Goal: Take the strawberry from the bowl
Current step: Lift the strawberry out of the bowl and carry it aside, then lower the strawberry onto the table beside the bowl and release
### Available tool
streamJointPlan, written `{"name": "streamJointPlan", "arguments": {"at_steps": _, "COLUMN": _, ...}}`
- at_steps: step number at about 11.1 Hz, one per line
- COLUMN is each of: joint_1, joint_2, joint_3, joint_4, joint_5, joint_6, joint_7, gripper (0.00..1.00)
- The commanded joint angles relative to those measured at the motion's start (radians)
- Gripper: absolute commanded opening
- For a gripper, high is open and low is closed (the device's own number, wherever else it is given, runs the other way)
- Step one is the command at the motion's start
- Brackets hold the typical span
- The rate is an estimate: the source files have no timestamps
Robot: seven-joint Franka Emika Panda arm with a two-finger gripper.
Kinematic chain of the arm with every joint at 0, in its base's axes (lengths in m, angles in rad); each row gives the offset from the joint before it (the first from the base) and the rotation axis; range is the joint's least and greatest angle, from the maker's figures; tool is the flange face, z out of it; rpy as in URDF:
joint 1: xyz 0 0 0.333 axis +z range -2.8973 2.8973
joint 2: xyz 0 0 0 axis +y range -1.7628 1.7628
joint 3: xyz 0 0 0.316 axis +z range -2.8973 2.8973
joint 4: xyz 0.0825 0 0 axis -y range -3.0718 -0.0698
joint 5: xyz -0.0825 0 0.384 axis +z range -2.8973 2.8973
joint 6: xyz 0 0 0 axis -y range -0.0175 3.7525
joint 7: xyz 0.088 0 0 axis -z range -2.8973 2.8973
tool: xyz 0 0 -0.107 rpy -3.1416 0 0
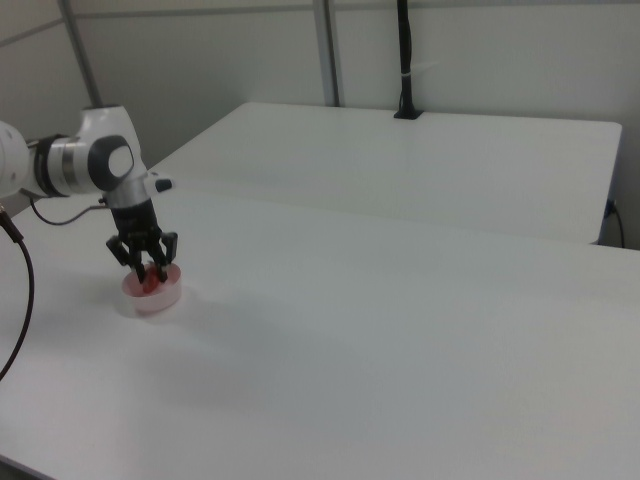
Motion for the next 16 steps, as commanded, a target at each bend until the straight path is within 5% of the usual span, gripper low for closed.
{"name": "streamJointPlan", "arguments": {"at_steps": 1, "joint_1": 0.005, "joint_2": -0.119, "joint_3": -0.018, "joint_4": -0.008, "joint_5": 0.005, "joint_6": -0.044, "joint_7": -0.003, "gripper": 0.33}}
{"name": "streamJointPlan", "arguments": {"at_steps": 5, "joint_1": -0.070, "joint_2": -0.200, "joint_3": -0.081, "joint_4": -0.046, "joint_5": -0.007, "joint_6": -0.116, "joint_7": -0.056, "gripper": 0.34}}
{"name": "streamJointPlan", "arguments": {"at_steps": 8, "joint_1": -0.170, "joint_2": -0.190, "joint_3": -0.164, "joint_4": -0.115, "joint_5": -0.036, "joint_6": -0.137, "joint_7": -0.254, "gripper": 0.38}}
{"name": "streamJointPlan", "arguments": {"at_steps": 13, "joint_1": -0.214, "joint_2": -0.104, "joint_3": -0.175, "joint_4": -0.234, "joint_5": -0.120, "joint_6": -0.032, "joint_7": -0.293, "gripper": 0.44}}
{"name": "streamJointPlan", "arguments": {"at_steps": 14, "joint_1": -0.214, "joint_2": -0.102, "joint_3": -0.175, "joint_4": -0.235, "joint_5": -0.134, "joint_6": -0.034, "joint_7": -0.291, "gripper": 0.59}}
{"name": "streamJointPlan", "arguments": {"at_steps": 15, "joint_1": -0.213, "joint_2": -0.108, "joint_3": -0.175, "joint_4": -0.232, "joint_5": -0.136, "joint_6": -0.041, "joint_7": -0.272, "gripper": 1.00}}
{"name": "streamJointPlan", "arguments": {"at_steps": 16, "joint_1": -0.213, "joint_2": -0.133, "joint_3": -0.176, "joint_4": -0.225, "joint_5": -0.136, "joint_6": -0.049, "joint_7": -0.252, "gripper": 1.00}}
